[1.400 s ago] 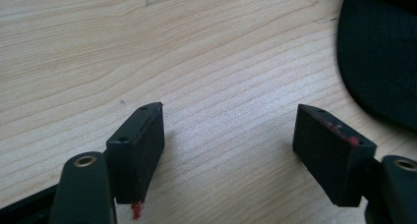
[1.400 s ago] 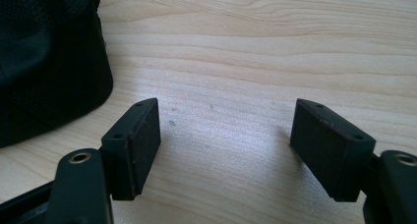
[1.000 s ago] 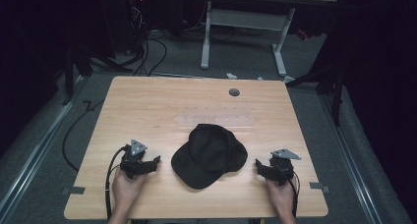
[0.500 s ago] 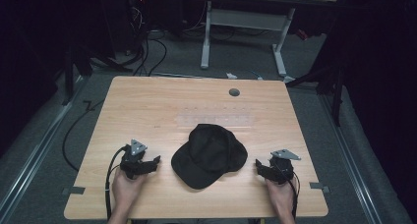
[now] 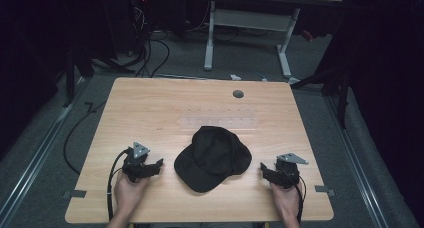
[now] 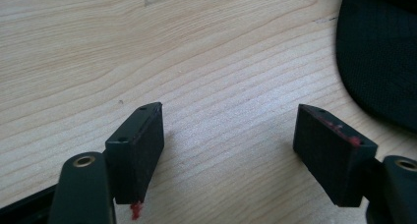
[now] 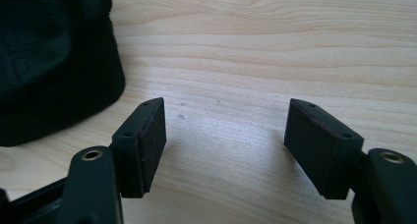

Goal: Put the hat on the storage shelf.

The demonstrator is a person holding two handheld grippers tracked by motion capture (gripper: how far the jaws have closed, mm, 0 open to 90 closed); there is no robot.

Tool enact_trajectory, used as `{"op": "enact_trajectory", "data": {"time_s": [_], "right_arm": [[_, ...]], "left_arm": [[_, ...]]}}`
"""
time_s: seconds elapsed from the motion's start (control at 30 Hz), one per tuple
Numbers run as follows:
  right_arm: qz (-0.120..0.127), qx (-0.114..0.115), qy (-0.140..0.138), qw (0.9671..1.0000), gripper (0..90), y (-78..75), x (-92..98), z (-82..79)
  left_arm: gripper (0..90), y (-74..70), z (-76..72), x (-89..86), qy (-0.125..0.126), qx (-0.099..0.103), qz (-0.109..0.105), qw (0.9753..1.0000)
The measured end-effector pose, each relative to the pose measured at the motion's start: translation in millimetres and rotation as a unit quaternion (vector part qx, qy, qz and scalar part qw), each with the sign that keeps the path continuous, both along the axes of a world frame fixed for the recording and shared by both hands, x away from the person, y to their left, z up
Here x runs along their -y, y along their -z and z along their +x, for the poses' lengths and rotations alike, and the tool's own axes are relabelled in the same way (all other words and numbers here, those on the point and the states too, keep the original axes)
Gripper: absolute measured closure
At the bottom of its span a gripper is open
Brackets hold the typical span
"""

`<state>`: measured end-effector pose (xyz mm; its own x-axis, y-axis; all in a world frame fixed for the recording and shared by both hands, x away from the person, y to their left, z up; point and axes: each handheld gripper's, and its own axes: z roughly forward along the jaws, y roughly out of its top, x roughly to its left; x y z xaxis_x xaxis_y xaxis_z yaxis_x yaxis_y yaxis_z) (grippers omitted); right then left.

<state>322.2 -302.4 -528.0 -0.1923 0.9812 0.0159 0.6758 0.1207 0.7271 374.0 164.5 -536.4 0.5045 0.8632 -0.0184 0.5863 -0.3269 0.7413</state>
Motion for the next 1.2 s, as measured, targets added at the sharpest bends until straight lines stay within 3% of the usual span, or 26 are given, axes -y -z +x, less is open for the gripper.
{"op": "enact_trajectory", "data": {"time_s": [0.37,0.57,0.87,1.2], "right_arm": [[0.014,0.013,-0.018,0.9997,34.8,-11.7,-8.9,-8.7],[0.035,0.031,-0.040,0.9981,34.8,-24.9,-19.2,-13.7],[0.057,0.036,-0.073,0.9951,32.4,-33.0,-34.5,-15.2],[0.067,0.045,-0.121,0.9894,28.2,-58.0,-59.6,-4.0]], "left_arm": [[26.8,-0.1,0.2,0.1,0.002,-0.001,0.000,1.0000],[27.4,-0.1,0.4,-0.7,-0.001,-0.002,-0.003,1.0000],[26.8,-0.2,0.4,-0.5,0.001,-0.003,-0.001,1.0000],[26.8,-0.2,0.4,-0.4,0.001,-0.002,0.000,1.0000]]}}
